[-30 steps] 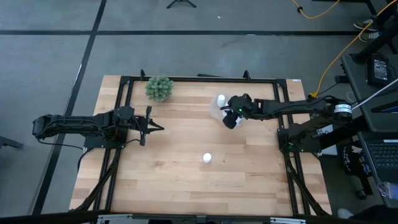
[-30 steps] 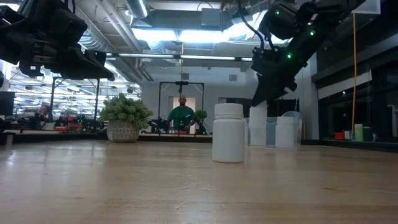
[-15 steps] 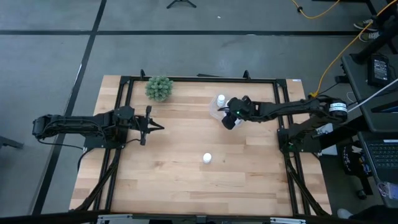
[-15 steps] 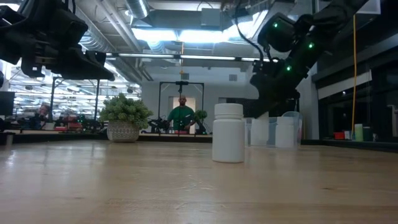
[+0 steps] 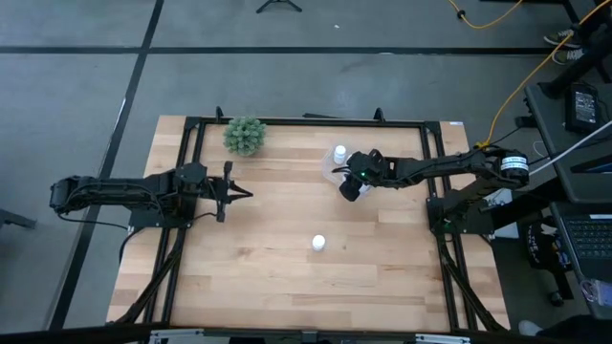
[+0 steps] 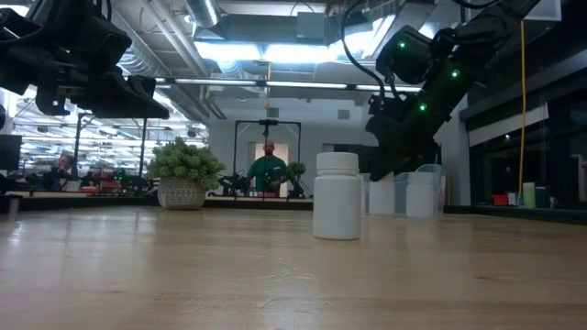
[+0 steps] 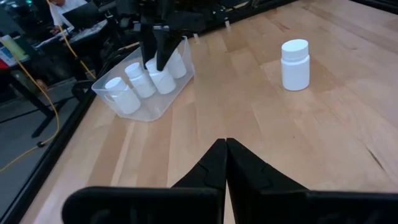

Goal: Pick and place pill bottles into a basket
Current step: Put the white pill bottle into the transparent bin

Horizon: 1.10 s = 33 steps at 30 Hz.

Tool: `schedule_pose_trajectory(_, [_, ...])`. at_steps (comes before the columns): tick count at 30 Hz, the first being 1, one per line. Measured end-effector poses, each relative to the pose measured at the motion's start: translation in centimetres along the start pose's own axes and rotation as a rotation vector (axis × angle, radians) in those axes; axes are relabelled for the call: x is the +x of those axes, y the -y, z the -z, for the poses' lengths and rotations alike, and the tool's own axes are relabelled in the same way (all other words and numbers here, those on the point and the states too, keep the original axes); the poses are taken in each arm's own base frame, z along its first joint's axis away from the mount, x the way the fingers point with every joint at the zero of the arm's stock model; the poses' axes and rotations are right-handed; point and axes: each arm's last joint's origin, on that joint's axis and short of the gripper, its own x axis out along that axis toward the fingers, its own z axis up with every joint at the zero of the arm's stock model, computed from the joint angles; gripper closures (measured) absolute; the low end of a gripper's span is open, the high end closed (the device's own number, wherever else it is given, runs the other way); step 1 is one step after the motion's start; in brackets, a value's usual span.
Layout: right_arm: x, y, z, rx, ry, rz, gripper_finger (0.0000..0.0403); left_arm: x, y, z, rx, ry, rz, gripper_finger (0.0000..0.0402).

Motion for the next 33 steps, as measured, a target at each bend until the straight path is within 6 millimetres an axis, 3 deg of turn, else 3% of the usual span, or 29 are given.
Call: schedule_pose_trajectory(33, [-0.24, -0.20, -0.69, 0.000, 0.010, -0.018, 0.0224, 0.00, 0.00, 0.00, -0.003, 0.000, 0.000, 0.0400])
